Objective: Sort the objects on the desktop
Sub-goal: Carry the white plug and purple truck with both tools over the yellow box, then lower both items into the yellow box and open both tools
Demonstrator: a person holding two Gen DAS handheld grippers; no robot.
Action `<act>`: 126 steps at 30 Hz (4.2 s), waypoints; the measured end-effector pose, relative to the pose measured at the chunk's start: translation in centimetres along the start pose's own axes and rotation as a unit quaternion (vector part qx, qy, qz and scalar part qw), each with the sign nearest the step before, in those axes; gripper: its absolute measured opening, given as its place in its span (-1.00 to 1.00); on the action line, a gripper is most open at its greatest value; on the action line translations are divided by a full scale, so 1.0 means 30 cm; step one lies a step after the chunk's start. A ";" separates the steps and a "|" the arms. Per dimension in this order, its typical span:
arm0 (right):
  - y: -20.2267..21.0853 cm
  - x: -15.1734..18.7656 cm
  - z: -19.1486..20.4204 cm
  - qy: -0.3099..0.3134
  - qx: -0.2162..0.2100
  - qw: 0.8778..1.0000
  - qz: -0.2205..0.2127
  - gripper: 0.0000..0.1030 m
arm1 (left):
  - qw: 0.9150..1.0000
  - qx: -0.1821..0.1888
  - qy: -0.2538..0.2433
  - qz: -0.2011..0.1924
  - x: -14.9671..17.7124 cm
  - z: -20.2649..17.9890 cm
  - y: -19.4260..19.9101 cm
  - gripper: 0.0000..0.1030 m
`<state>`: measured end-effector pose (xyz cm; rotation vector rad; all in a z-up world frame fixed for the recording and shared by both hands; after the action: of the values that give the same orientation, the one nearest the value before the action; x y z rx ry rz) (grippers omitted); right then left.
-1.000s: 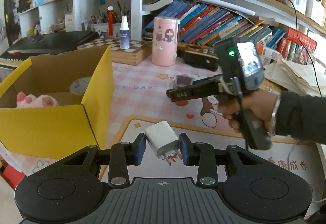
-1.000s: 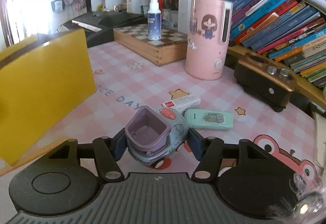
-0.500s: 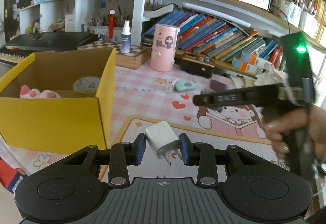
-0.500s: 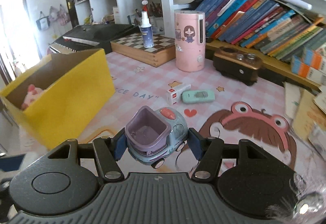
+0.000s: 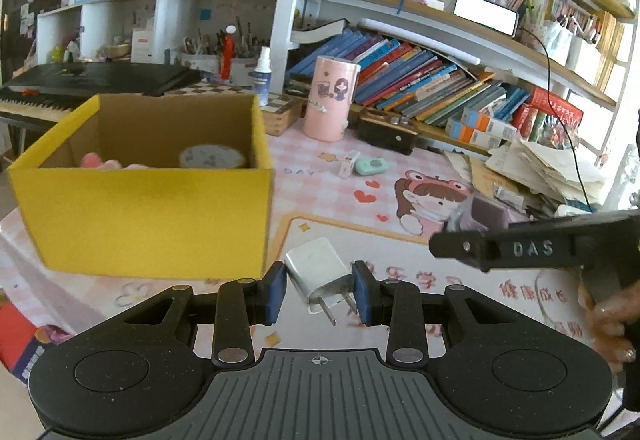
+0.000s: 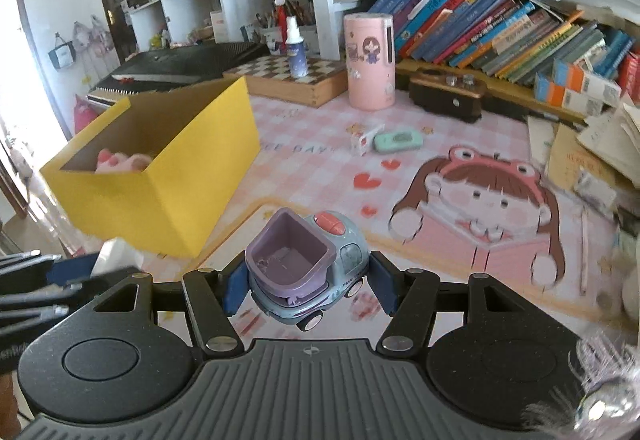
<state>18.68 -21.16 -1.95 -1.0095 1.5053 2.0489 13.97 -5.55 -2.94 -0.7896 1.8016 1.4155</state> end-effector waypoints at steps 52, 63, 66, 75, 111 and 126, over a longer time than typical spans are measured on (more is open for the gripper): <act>0.100 0.236 0.653 0.052 -0.059 0.997 0.027 0.14 | 0.998 -0.045 0.035 -0.002 0.181 0.415 0.357 -0.34; 0.087 0.219 0.692 0.064 -0.068 0.995 0.029 0.14 | 0.998 -0.053 0.041 -0.007 0.172 0.435 0.365 -0.34; 0.078 0.222 0.696 0.065 -0.071 0.995 0.033 0.14 | 0.998 -0.054 0.042 -0.003 0.177 0.436 0.361 -0.34; 0.065 0.228 0.682 0.051 -0.070 0.995 0.040 0.14 | 0.998 -0.054 0.036 0.005 0.180 0.438 0.351 -0.35; -0.135 -0.340 0.534 0.103 -0.105 0.987 -0.072 0.14 | 0.989 -0.111 0.019 -0.099 -0.270 0.454 0.075 -0.35; -0.356 -0.416 0.487 0.177 -0.122 0.976 -0.030 0.15 | 0.991 -0.131 -0.014 -0.032 -0.274 0.437 -0.147 -0.35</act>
<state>29.63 -2.69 2.80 -1.5672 1.3814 2.1309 24.24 6.62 -0.61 -0.9482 1.5735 1.6333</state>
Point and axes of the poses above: each gripper's, at about its wrist camera, not at the fingertips, and y roughly against the way its jaws point, z to its left, x to its underside, the point moved 7 cm from there along -y, roughly the way its jaws point, and after that the axes turned 1 degree about -y, right-handed, at the moved point
